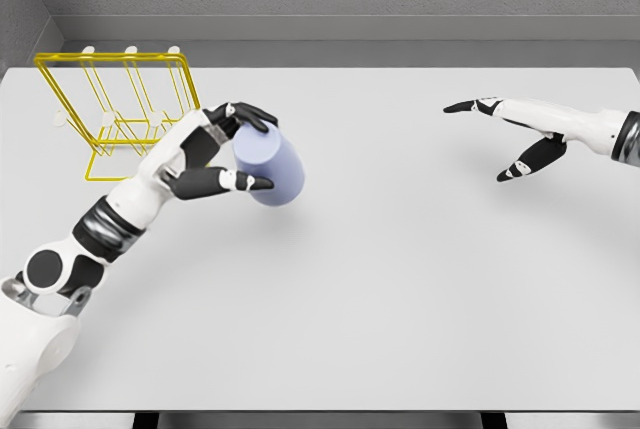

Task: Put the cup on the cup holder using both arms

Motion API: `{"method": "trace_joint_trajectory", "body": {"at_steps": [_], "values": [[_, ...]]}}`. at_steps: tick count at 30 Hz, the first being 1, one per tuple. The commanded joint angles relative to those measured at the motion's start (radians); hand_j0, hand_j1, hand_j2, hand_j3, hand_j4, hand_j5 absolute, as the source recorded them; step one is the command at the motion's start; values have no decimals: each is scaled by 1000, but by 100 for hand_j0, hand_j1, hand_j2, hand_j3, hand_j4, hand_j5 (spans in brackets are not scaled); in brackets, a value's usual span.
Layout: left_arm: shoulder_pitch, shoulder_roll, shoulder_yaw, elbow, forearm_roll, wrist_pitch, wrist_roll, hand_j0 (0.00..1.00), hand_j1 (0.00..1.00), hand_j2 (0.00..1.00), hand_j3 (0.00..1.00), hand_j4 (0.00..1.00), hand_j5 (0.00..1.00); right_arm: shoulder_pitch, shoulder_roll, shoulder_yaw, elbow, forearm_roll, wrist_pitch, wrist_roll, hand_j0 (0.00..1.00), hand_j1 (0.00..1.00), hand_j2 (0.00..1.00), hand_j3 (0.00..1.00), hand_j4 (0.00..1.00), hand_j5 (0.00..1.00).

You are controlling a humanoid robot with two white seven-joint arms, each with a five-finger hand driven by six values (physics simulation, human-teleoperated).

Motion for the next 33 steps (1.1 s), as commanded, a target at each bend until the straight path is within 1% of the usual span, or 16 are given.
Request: {"method": "trace_joint_trajectory", "body": {"at_steps": [1, 2, 5, 7, 10, 11, 16, 22, 23, 24, 33], "values": [[0, 18, 15, -9, 13, 0, 0, 47, 47, 47, 47, 47, 47, 0, -1, -1, -1, -8, 2, 0, 100, 100, 100, 100, 100, 100], [0, 23, 26, -16, 22, 0, 0, 47, 47, 47, 47, 47, 47, 0, -1, -1, -1, -8, 2, 0, 100, 100, 100, 100, 100, 100], [-2, 40, 27, -26, 27, 0, 2, 47, 47, 47, 47, 47, 47, 0, -1, -1, -1, -8, 2, 0, 100, 100, 100, 100, 100, 100], [-3, 41, 44, -27, 27, 0, 2, 47, 47, 47, 47, 47, 47, 0, -1, -1, -1, -6, 2, 0, 100, 100, 100, 100, 100, 100], [-6, 41, 47, -27, 27, 0, 2, 47, 47, 47, 47, 47, 47, 0, -1, -1, -1, -8, 2, 0, 100, 100, 100, 100, 100, 100], [-6, 46, 61, -29, 27, 2, 2, 47, 47, 47, 47, 47, 47, 0, -1, -1, -1, -8, 2, 0, 100, 100, 100, 100, 100, 100], [-15, 58, 66, -30, 39, 0, 2, 47, 47, 47, 47, 47, 47, 0, -1, -1, -1, -6, 2, 0, 100, 100, 100, 100, 100, 100], [-15, 70, 93, -33, 44, 0, 2, 47, 47, 47, 47, 47, 47, 0, 0, -1, -1, -8, 2, 0, 100, 100, 100, 100, 100, 100], [-15, 83, 98, -33, 45, 2, 2, 47, 47, 47, 47, 47, 47, 0, -1, -1, -1, -6, 2, 0, 100, 100, 100, 100, 100, 100], [-18, 87, 99, -33, 56, 2, 2, 47, 47, 47, 47, 47, 47, 0, 0, -1, -1, -6, 2, 0, 100, 100, 100, 100, 100, 100], [-48, 109, 110, -32, 64, 5, 2, 47, 47, 47, 47, 47, 47, -2, -1, -1, -1, -6, 2, 0, 100, 100, 100, 100, 100, 100]]}}
